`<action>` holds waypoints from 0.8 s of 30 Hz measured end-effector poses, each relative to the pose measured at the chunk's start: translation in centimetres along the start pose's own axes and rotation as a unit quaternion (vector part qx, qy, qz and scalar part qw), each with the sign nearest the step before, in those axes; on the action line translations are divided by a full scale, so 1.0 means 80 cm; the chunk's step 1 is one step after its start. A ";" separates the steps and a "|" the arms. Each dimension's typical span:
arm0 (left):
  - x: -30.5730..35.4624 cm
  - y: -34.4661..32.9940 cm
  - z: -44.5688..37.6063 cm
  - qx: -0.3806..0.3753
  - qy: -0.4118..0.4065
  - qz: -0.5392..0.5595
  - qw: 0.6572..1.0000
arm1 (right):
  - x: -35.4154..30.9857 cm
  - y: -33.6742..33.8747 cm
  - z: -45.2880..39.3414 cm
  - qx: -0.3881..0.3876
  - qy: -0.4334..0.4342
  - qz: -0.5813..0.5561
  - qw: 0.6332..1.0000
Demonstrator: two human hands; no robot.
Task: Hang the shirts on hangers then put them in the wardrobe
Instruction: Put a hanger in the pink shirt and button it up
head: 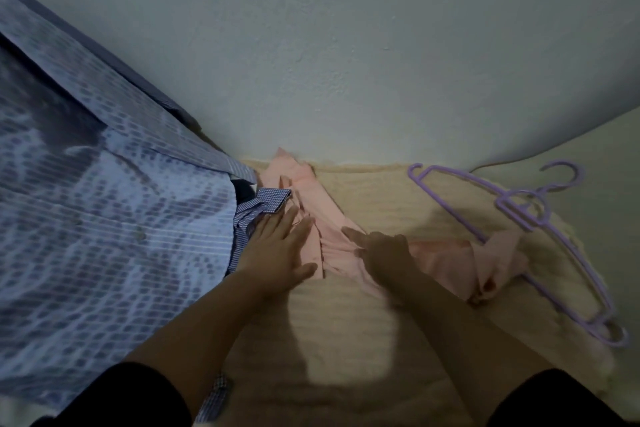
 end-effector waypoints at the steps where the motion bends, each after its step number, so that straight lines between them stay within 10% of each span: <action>1: 0.003 0.003 0.001 0.005 -0.008 0.000 1.000 | 0.008 0.006 0.012 0.005 -0.001 0.014 1.000; 12: 0.049 0.019 0.016 -0.005 -0.033 0.000 0.999 | 0.140 0.041 0.165 -0.043 -0.201 0.036 0.978; 24: 0.080 0.041 -0.017 0.088 -0.046 0.132 0.986 | 0.109 0.062 0.045 0.096 -0.097 -0.050 0.989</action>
Point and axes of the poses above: each hand's wrist, its own z-axis away from the middle knuckle, its own y-axis out of the back of the hand, x = y × z, the point moved 7 cm from there along -z, towards the middle knuckle, and after that the axes turned 15 degrees about y, right-handed, at the moved point
